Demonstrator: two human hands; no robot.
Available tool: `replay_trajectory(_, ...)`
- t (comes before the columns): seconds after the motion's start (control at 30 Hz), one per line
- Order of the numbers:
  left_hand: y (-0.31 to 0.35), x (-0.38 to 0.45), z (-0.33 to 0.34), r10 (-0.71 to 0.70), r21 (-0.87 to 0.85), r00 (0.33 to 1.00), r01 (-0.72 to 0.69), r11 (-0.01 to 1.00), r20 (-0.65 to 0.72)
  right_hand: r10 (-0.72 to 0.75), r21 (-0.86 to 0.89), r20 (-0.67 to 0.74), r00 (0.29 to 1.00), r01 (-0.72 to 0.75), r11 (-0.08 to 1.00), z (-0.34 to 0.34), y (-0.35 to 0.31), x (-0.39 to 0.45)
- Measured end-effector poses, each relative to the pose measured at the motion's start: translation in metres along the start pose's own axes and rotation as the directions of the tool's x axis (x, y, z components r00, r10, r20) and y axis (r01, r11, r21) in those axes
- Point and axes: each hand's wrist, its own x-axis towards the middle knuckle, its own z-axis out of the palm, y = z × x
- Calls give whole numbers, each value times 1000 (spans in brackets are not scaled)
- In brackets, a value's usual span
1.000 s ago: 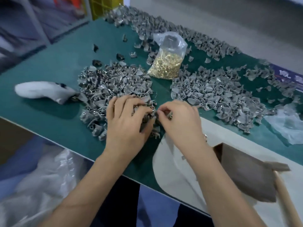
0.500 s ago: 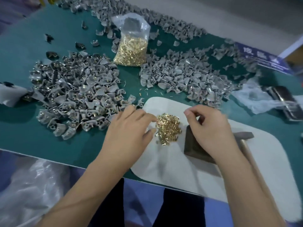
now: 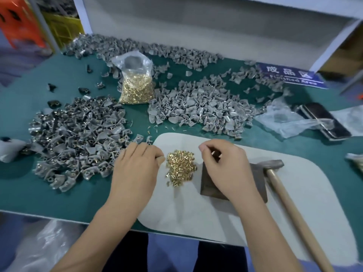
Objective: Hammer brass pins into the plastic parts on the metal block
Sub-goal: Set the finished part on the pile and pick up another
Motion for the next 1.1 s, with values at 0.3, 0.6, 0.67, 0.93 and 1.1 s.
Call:
replay_trajectory(0.3,54,27,7,-64,-804,977,204,558,203,-44,495,112,993,-18,869,-22,8,1)
replay_trajectory(0.6,53,47,3,-56,-769,945,295,567,321,7,508,27,1000,-19,861,-21,5,2)
replay_trajectory(0.67,45,57,2,-29,-719,955,241,652,294,62,487,-28,998,-41,873,-19,6,2)
replay_trajectory(0.93,25,115,43,-78,30,996,79,996,-41,103,465,-103,989,-44,884,-15,4,0)
replay_trajectory(1.1,27,118,46,-80,59,996,83,995,-50,107,467,-110,988,-44,883,-15,5,0)
